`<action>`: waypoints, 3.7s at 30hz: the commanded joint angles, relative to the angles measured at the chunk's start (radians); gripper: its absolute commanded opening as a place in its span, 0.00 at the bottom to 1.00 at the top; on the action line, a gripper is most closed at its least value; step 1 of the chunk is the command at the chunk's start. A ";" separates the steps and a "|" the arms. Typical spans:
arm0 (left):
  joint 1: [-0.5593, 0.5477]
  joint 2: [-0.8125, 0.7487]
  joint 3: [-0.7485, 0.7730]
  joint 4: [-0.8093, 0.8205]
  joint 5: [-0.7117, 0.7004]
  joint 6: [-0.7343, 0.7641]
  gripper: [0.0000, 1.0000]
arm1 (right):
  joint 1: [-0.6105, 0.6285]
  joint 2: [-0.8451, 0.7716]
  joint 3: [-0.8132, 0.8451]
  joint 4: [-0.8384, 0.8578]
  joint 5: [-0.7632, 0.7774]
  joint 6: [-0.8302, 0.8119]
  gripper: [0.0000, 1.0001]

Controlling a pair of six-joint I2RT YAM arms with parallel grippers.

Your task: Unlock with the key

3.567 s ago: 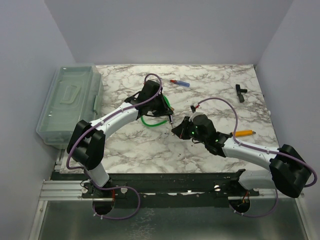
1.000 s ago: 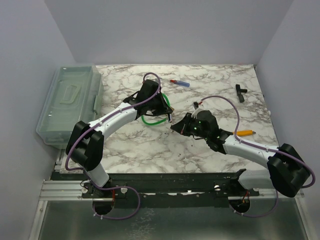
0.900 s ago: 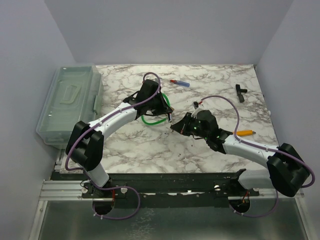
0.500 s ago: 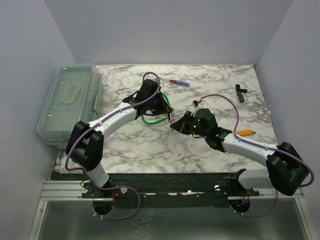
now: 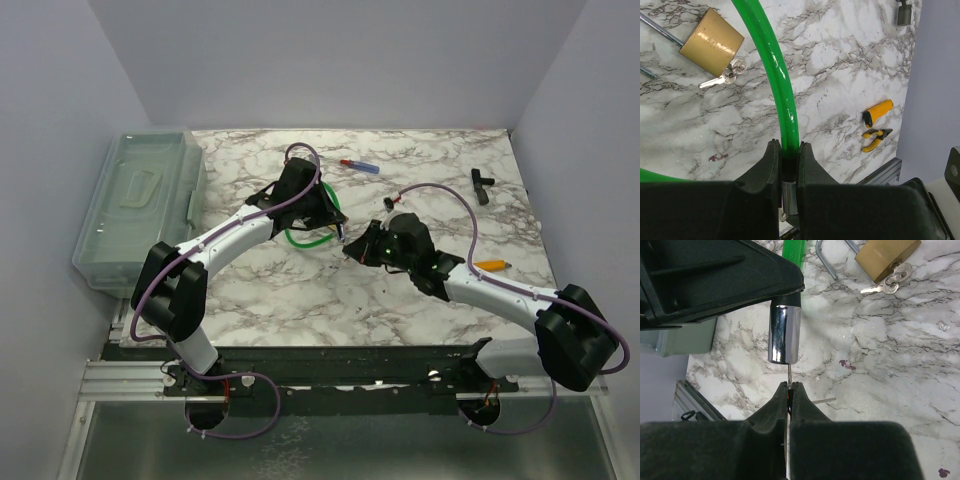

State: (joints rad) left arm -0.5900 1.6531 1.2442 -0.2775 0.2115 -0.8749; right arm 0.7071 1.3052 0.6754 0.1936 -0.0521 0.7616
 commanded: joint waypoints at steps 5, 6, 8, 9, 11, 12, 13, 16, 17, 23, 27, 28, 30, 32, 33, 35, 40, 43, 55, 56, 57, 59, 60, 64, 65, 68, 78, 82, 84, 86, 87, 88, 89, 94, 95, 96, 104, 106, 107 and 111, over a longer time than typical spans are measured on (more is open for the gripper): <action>-0.013 -0.019 -0.014 -0.014 0.037 0.001 0.00 | -0.005 -0.003 0.057 0.071 0.073 -0.049 0.00; -0.013 -0.018 -0.014 -0.014 0.037 0.002 0.00 | -0.005 -0.004 0.057 0.076 0.076 -0.047 0.00; -0.013 -0.019 -0.013 -0.013 0.042 0.001 0.00 | -0.005 -0.003 0.057 0.088 0.077 -0.043 0.00; -0.013 -0.020 -0.013 -0.012 0.043 0.001 0.00 | -0.005 0.000 0.058 0.094 0.075 -0.042 0.00; -0.013 -0.021 -0.014 -0.012 0.045 0.002 0.00 | -0.006 0.003 0.060 0.104 0.075 -0.039 0.00; -0.013 -0.023 -0.014 -0.011 0.045 0.001 0.00 | -0.006 0.003 0.061 0.111 0.074 -0.035 0.00; -0.013 -0.024 -0.015 -0.011 0.045 -0.001 0.00 | -0.009 0.005 0.060 0.118 0.070 -0.030 0.00; -0.013 -0.026 -0.015 -0.009 0.046 -0.001 0.00 | -0.028 0.010 0.055 0.147 0.032 -0.012 0.00; -0.013 -0.026 -0.015 -0.009 0.047 -0.002 0.00 | -0.034 0.011 0.055 0.150 0.023 -0.008 0.00; -0.013 -0.028 -0.017 -0.008 0.051 -0.003 0.00 | -0.064 0.009 0.052 0.172 -0.010 0.016 0.00; -0.013 -0.030 -0.017 -0.007 0.050 -0.003 0.00 | -0.079 0.014 0.054 0.185 -0.038 0.029 0.00; -0.013 -0.029 -0.017 -0.007 0.050 -0.003 0.00 | -0.080 0.014 0.056 0.183 -0.038 0.028 0.00; -0.014 -0.029 -0.017 -0.006 0.049 -0.003 0.00 | -0.080 0.014 0.054 0.182 -0.038 0.023 0.00; -0.013 -0.029 -0.017 -0.006 0.051 -0.004 0.00 | -0.081 0.011 0.051 0.179 -0.036 0.020 0.00; -0.013 -0.029 -0.017 -0.006 0.051 -0.003 0.00 | -0.081 0.011 0.050 0.178 -0.035 0.019 0.00; -0.013 -0.029 -0.017 -0.005 0.053 -0.003 0.00 | -0.082 0.008 0.049 0.179 -0.029 0.012 0.00; -0.013 -0.026 -0.018 -0.001 0.067 -0.009 0.00 | -0.081 0.011 0.055 0.212 -0.009 -0.031 0.00; -0.013 -0.026 -0.020 0.006 0.079 -0.014 0.00 | -0.081 0.028 0.074 0.224 0.036 -0.048 0.00; -0.013 -0.021 -0.023 0.029 0.124 -0.027 0.00 | -0.082 0.067 0.082 0.364 0.145 -0.080 0.00; -0.013 -0.021 -0.024 0.029 0.124 -0.026 0.00 | -0.081 0.065 0.083 0.367 0.148 -0.084 0.00; -0.013 -0.021 -0.025 0.029 0.122 -0.026 0.00 | -0.081 0.066 0.087 0.366 0.147 -0.090 0.01; -0.013 -0.023 -0.025 0.029 0.115 -0.022 0.00 | -0.081 0.065 0.094 0.353 0.136 -0.095 0.00; -0.013 -0.023 -0.026 0.029 0.112 -0.022 0.00 | -0.081 0.064 0.095 0.345 0.126 -0.099 0.00; -0.013 -0.027 -0.028 0.029 0.103 -0.019 0.00 | -0.082 0.051 0.092 0.307 0.079 -0.113 0.03; -0.012 -0.027 -0.029 0.029 0.102 -0.021 0.00 | -0.081 0.046 0.088 0.296 0.070 -0.114 0.04; -0.011 -0.030 -0.029 0.029 0.102 -0.021 0.00 | -0.082 0.026 0.069 0.283 0.058 -0.111 0.05; -0.011 -0.051 -0.040 0.071 0.140 -0.021 0.00 | -0.081 0.014 0.037 0.316 0.058 -0.059 0.00; -0.011 -0.074 -0.054 0.106 0.156 -0.021 0.00 | -0.082 0.010 0.043 0.334 0.058 -0.052 0.00; -0.011 -0.086 -0.062 0.136 0.179 -0.021 0.00 | -0.083 0.005 0.048 0.342 0.044 -0.047 0.00; -0.011 -0.098 -0.075 0.166 0.198 -0.023 0.00 | -0.084 0.003 0.058 0.348 0.024 -0.049 0.00; -0.011 -0.107 -0.081 0.181 0.204 -0.023 0.00 | -0.086 0.003 0.064 0.347 0.022 -0.050 0.00; -0.012 -0.114 -0.086 0.194 0.209 -0.021 0.00 | -0.090 0.002 0.067 0.347 0.018 -0.050 0.00; -0.011 -0.121 -0.090 0.205 0.213 -0.021 0.00 | -0.095 0.001 0.069 0.351 0.011 -0.048 0.00; -0.011 -0.160 -0.109 0.256 0.236 -0.011 0.00 | -0.133 -0.010 0.060 0.408 -0.055 -0.017 0.00; -0.012 -0.166 -0.114 0.268 0.240 -0.009 0.00 | -0.141 -0.011 0.059 0.417 -0.068 -0.009 0.00; -0.011 -0.173 -0.117 0.272 0.244 -0.009 0.00 | -0.147 -0.013 0.059 0.426 -0.080 -0.005 0.00; -0.013 -0.202 -0.147 0.367 0.297 -0.017 0.00 | -0.199 -0.024 0.055 0.523 -0.178 0.060 0.00; -0.012 -0.210 -0.154 0.384 0.306 -0.020 0.00 | -0.221 -0.023 0.045 0.570 -0.222 0.094 0.00; -0.011 -0.213 -0.157 0.391 0.309 -0.022 0.00 | -0.231 -0.021 0.041 0.593 -0.244 0.112 0.00; -0.011 -0.228 -0.170 0.422 0.324 -0.025 0.00 | -0.258 -0.016 0.033 0.657 -0.307 0.158 0.00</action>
State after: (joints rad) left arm -0.5514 1.4662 1.1137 0.1810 0.2897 -0.8845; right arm 0.4980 1.3014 0.6846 0.5816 -0.3729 0.8463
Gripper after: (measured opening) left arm 0.101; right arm 0.012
